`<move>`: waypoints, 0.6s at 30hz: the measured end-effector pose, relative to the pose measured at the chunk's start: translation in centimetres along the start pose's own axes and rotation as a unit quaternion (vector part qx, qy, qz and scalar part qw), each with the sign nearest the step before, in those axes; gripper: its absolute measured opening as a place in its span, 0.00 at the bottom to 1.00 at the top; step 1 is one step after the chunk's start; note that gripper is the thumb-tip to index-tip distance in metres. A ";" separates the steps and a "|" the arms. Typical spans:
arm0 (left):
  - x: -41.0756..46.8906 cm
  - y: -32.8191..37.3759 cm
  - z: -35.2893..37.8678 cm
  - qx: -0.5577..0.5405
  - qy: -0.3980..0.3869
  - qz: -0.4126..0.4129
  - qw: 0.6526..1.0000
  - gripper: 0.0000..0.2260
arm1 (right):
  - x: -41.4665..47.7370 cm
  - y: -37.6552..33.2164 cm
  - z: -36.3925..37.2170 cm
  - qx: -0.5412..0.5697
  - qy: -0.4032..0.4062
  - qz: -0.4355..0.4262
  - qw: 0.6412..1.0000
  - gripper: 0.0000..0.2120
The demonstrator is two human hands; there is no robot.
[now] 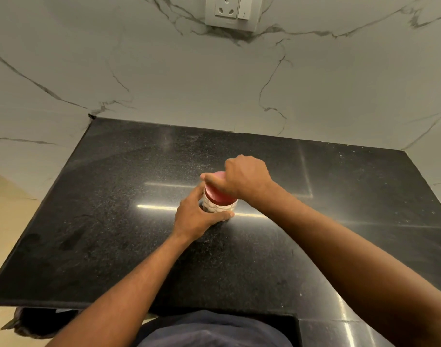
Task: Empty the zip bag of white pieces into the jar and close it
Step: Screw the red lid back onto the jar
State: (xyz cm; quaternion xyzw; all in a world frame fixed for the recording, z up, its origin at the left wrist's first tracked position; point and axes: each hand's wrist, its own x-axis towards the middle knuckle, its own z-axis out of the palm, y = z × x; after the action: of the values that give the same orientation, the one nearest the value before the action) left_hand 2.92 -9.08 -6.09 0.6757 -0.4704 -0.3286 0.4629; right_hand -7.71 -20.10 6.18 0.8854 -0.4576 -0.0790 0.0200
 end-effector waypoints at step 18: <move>0.0 0.1 0.0 0.008 -0.001 0.012 1.000 0.37 | 0.0 0.0 0.8 -0.012 0.037 0.021 0.999 0.36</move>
State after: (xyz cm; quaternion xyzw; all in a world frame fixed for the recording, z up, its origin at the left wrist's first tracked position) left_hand 2.86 -9.07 -6.03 0.6733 -0.4818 -0.3198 0.4608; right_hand -7.80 -20.06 5.33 0.8777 -0.4738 -0.0514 0.0490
